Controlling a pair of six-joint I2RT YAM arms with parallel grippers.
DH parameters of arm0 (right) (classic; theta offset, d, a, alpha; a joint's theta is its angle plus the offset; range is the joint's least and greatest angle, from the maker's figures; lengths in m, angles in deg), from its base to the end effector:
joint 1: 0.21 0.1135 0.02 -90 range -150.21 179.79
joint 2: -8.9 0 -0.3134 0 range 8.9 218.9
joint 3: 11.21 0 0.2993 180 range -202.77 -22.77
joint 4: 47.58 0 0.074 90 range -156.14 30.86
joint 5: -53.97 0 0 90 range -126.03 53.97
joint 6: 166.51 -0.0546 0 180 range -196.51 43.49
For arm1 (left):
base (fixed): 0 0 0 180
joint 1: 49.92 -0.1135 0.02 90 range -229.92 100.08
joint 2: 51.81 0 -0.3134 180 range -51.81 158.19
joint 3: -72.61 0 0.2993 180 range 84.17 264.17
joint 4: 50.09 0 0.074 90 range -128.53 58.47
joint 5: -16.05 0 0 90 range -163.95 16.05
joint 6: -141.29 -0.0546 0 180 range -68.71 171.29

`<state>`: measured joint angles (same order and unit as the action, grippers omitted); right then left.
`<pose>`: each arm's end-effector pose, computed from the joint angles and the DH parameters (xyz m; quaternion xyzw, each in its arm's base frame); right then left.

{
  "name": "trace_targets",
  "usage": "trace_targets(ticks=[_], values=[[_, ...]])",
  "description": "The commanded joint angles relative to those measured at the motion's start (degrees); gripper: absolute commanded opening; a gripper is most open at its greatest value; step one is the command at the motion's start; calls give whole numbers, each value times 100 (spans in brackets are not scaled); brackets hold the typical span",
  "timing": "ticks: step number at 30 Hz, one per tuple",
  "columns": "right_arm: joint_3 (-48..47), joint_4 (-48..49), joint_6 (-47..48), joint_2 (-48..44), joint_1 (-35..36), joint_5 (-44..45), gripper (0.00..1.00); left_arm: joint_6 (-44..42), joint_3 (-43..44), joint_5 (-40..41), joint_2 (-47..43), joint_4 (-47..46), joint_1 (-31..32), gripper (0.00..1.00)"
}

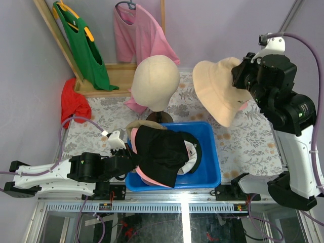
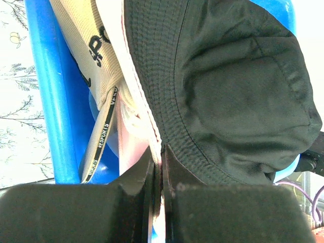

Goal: Stack the hats
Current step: Pick up the hat from the bin, then stack the hat on the hat.

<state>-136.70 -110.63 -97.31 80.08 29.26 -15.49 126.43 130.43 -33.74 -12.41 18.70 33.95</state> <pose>0.1985 0.0902 0.6342 0.0593 0.7534 0.1497 0.6375 0.0495 -0.1310 0.3179 -0.0489 0.8898 -0.2541 0.3760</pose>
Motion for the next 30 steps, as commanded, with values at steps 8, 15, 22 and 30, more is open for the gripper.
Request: trace_targets(ticks=[8, 15, 22, 30], values=[[-785, 1280, 1652, 841, -872, 1534, 0, -86, 127, -27, -163, 284, -23, 0], [-200, 2029, 1785, 1272, -1896, 927, 0, -99, 171, -55, -54, 307, -17, 0], [335, 2566, 1628, 1802, -2291, 154, 0, 53, 145, -43, 2, 393, -20, 0], [61, 2672, 1600, 2731, -2301, -223, 0, 283, 53, -30, -46, 438, -18, 0]])
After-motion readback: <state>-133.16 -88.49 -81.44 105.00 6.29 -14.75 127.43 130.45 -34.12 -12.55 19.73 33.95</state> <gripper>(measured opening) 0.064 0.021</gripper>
